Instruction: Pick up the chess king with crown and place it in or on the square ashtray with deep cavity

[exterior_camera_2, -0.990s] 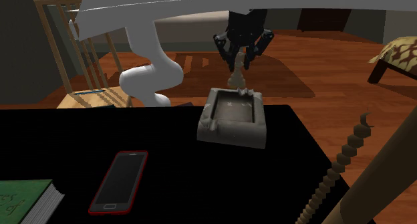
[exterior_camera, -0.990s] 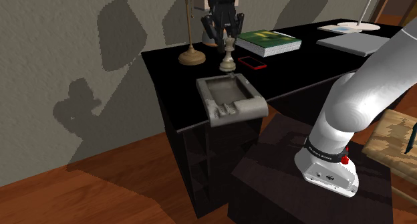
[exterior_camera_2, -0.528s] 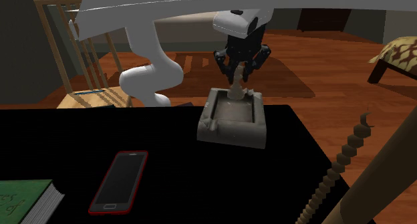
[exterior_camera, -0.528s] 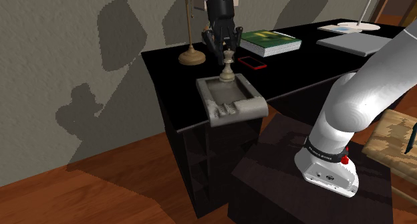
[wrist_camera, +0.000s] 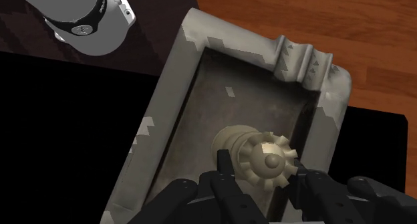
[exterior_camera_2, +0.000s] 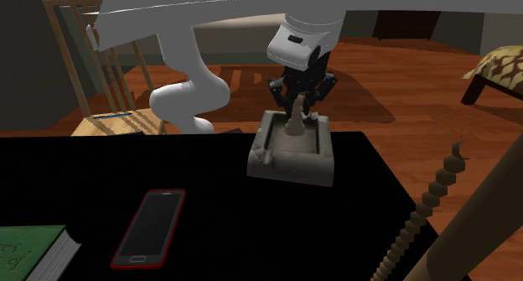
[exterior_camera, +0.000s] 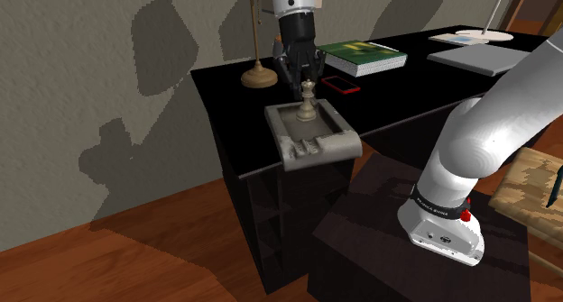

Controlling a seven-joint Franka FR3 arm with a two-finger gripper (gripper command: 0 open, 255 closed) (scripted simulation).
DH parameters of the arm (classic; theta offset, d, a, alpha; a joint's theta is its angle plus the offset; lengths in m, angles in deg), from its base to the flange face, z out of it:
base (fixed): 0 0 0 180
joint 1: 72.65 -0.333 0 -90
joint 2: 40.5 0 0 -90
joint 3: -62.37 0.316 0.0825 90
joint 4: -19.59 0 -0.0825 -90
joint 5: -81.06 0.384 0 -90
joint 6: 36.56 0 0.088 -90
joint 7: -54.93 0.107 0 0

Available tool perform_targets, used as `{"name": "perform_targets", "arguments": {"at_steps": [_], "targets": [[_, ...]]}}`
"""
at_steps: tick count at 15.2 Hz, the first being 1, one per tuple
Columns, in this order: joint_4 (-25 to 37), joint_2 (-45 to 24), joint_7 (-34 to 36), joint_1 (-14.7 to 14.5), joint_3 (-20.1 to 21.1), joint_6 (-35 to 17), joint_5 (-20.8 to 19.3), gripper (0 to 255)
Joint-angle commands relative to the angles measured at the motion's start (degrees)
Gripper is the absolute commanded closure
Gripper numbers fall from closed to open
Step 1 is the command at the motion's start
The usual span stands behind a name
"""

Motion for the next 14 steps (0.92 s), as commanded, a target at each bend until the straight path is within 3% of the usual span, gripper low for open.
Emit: {"name": "perform_targets", "arguments": {"at_steps": [1,5,6,11,14], "targets": [[-0.2,0.1,0.0,0.0,0.0,-0.1,0.0,255],[-0.2,0.1,0.0,0.0,0.0,-0.1,0.0,255],[-0.2,0.1,0.0,0.0,0.0,-0.1,0.0,0],[-0.2,0.1,0.0,0.0,0.0,-0.1,0.0,0],[7.4,-2.3,0.5,0.5,-0.8,5.1,-0.8,0]]}}
